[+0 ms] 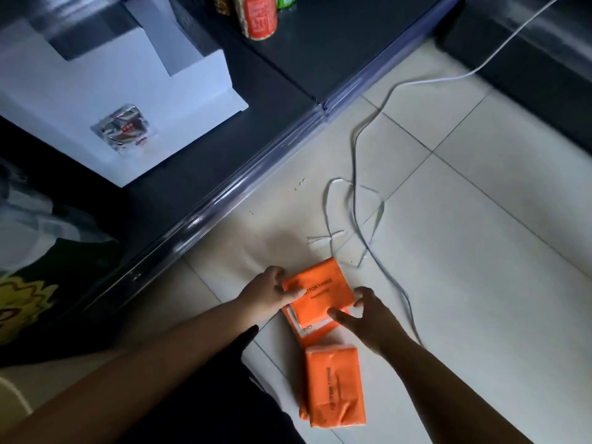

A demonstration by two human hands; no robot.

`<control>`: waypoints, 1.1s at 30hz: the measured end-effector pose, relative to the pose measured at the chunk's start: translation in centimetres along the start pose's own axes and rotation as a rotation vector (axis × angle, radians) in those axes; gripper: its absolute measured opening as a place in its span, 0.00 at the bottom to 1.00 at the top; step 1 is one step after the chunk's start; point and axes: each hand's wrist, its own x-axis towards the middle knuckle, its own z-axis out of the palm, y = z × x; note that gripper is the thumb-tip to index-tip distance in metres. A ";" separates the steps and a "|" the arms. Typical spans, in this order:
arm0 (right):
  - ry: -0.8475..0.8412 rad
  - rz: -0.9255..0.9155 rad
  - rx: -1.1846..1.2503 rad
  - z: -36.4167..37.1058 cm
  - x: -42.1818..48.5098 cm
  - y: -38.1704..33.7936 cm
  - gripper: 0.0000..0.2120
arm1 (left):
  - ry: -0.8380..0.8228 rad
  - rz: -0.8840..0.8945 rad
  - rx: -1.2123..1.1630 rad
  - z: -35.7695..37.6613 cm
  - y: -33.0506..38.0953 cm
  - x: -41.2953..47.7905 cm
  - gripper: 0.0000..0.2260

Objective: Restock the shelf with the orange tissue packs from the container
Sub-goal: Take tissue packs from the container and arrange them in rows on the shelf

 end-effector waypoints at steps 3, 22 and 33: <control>-0.088 0.003 0.144 1.0 0.6 0.6 0.49 | -0.034 0.003 -0.076 0.9 -0.5 0.3 0.26; -0.162 0.130 0.684 0.8 0.2 -0.9 0.16 | -0.167 -0.070 -0.604 -0.4 -0.3 -1.7 0.28; -0.111 -0.040 0.873 -2.7 -2.7 -5.0 0.16 | -0.024 0.036 -0.605 -5.6 3.6 -4.7 0.18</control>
